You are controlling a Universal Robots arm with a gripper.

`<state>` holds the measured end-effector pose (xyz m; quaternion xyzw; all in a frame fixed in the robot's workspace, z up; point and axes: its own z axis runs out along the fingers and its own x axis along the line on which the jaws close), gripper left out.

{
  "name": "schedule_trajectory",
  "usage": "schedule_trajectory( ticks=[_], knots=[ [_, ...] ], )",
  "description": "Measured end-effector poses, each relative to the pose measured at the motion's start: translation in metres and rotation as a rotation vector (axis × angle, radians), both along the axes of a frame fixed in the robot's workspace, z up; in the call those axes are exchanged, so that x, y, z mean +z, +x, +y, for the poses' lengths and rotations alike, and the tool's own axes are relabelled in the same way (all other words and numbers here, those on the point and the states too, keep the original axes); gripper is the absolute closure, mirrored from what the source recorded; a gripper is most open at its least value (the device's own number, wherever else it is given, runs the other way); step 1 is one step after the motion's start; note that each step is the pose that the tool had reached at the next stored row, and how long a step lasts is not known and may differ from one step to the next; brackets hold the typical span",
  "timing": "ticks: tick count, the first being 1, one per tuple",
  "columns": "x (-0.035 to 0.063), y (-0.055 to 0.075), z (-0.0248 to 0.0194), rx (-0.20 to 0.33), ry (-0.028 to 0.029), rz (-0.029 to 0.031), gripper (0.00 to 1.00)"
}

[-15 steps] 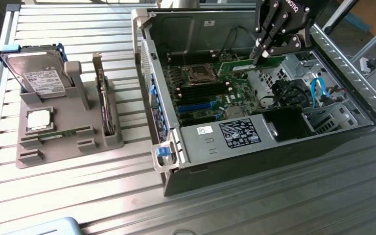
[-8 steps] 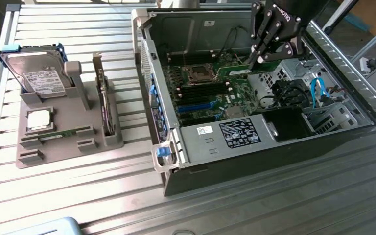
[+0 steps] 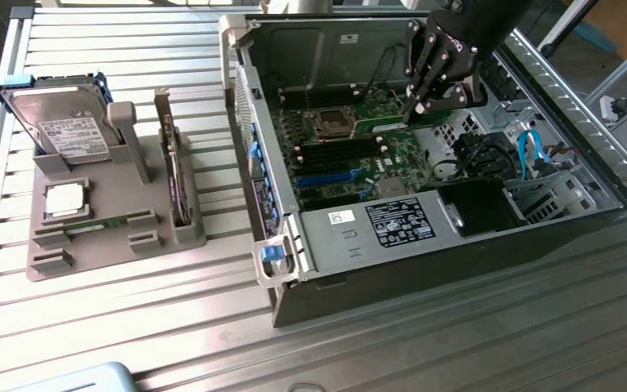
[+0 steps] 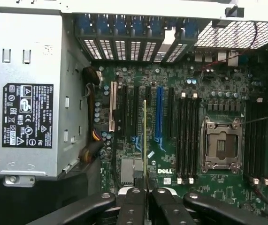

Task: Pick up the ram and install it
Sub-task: 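Insert the ram into the slot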

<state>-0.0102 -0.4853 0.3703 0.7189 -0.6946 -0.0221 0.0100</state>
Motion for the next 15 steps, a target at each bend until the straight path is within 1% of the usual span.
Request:
schedule_trajectory(
  ticks=[2,3,6,11,15],
  knots=[
    [-0.0062,0.002,0.0065,0.000,0.0000,0.0000,0.88],
    [-0.0085,0.004,0.0081,0.000,0.0000,0.0000,0.88],
    [-0.0165,0.005,0.0092,0.000,0.0001,0.0000,0.88],
    [-0.0293,0.005,0.0105,0.000,0.0023,-0.0001,0.88],
    [-0.0365,0.005,0.0119,0.000,0.0045,0.0000,0.88]
  ],
)
